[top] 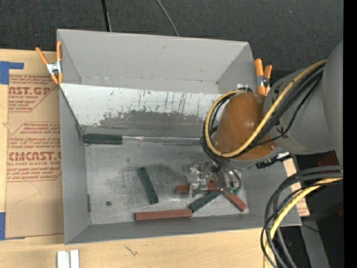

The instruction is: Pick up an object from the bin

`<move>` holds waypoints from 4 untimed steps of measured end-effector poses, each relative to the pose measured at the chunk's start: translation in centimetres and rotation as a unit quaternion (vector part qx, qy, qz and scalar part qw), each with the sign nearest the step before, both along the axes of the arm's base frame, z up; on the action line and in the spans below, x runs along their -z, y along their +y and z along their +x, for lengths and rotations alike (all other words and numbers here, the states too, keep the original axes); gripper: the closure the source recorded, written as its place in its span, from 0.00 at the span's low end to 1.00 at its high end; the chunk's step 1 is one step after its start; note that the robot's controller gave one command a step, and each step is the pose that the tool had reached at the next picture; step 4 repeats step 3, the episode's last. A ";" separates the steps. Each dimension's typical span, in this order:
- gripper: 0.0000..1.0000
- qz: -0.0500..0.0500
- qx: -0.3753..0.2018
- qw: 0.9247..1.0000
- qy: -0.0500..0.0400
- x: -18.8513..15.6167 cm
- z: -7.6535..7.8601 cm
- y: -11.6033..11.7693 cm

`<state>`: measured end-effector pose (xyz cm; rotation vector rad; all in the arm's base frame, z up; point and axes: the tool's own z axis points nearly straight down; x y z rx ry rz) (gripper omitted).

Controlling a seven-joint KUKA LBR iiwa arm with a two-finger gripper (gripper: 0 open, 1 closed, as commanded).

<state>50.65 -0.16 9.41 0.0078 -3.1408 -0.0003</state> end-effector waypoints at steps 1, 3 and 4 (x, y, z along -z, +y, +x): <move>1.00 0.000 0.000 1.000 0.000 0.0 0.0 0.0; 1.00 0.000 0.002 1.000 -0.001 -16.9 -0.6 1.0; 1.00 0.000 0.002 1.000 -0.001 -16.9 -0.6 1.0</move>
Offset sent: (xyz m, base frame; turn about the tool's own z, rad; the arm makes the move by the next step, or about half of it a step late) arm 0.0065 -0.0042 0.0559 -0.0222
